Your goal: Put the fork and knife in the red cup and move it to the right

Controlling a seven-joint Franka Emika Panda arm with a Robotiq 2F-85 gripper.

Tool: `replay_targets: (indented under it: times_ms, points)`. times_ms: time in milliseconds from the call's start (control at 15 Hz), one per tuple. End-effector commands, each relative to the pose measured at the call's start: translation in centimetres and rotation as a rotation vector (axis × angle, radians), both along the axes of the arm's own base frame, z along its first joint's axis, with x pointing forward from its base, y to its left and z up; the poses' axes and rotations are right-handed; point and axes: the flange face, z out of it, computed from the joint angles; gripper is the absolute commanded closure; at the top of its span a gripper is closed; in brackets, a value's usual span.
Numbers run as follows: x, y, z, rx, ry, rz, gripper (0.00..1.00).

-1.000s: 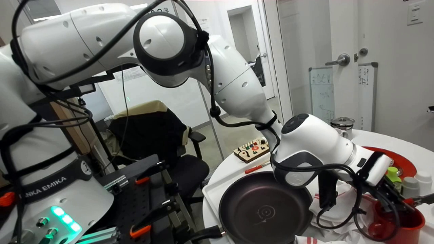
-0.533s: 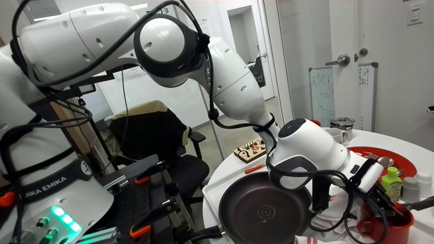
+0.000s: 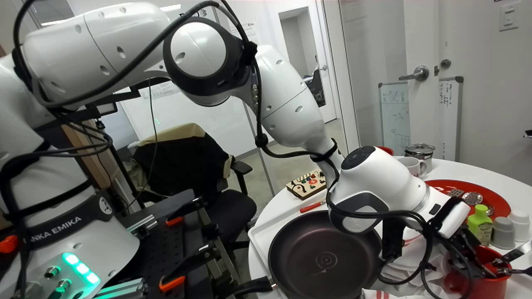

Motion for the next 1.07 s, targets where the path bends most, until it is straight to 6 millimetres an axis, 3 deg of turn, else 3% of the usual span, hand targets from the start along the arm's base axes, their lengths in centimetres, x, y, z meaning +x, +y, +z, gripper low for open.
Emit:
replay_targets:
  times_ms: [0,1000]
  points:
    - [0.3,0.1,0.2,-0.001,-0.007,0.004,0.00]
    - [3.3,3.3,1.5,-0.021,-0.036,0.126,0.00]
